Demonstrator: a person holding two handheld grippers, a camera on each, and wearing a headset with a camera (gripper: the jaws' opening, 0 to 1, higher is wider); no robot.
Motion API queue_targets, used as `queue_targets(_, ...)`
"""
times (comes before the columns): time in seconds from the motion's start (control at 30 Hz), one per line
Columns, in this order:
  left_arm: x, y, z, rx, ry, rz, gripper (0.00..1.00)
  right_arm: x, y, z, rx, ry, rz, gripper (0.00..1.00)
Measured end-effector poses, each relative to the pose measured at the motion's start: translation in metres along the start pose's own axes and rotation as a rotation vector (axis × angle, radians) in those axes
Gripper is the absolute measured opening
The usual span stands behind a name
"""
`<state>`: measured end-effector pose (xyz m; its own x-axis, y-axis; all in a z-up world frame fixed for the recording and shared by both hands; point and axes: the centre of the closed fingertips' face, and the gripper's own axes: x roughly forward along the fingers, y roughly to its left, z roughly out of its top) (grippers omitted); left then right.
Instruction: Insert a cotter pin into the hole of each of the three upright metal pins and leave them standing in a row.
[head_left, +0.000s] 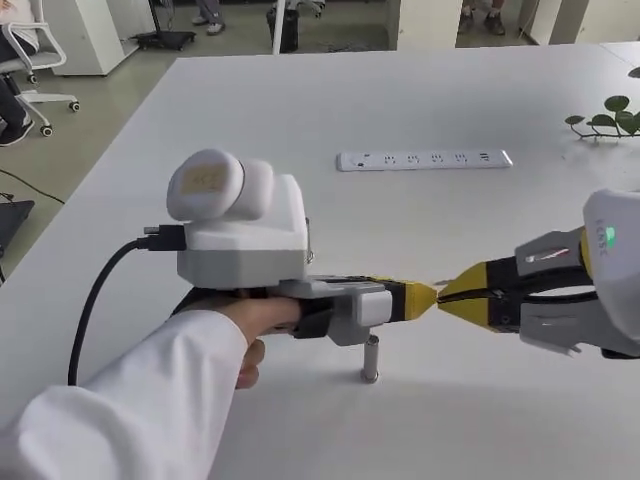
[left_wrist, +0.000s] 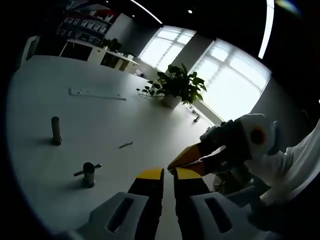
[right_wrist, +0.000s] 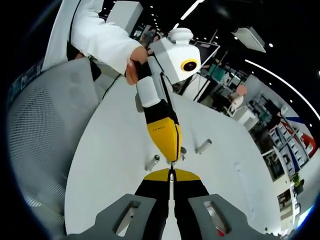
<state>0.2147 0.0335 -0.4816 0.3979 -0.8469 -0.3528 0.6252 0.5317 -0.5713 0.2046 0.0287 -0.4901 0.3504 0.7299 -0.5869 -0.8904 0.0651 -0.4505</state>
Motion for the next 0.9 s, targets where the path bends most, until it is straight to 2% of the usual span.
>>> queue_targets(0.13, 0.000, 0.000, -0.004, -0.004, 0.018, -0.001, 0.05, 0.000, 0.001, 0.001, -0.017, 0.008, 0.002, 0.00)
queue_targets(0.57, 0.000, -0.002, -0.006, -0.004, 0.025, -0.009, 0.01, 0.000, 0.005, 0.006, -0.046, 0.017, 0.006, 0.00)
queue_targets(0.9, -0.003, -0.003, -0.013, 0.003, 0.067, -0.009, 0.00, 0.001, 0.011, 0.006, -0.059, 0.021, 0.034, 0.00)
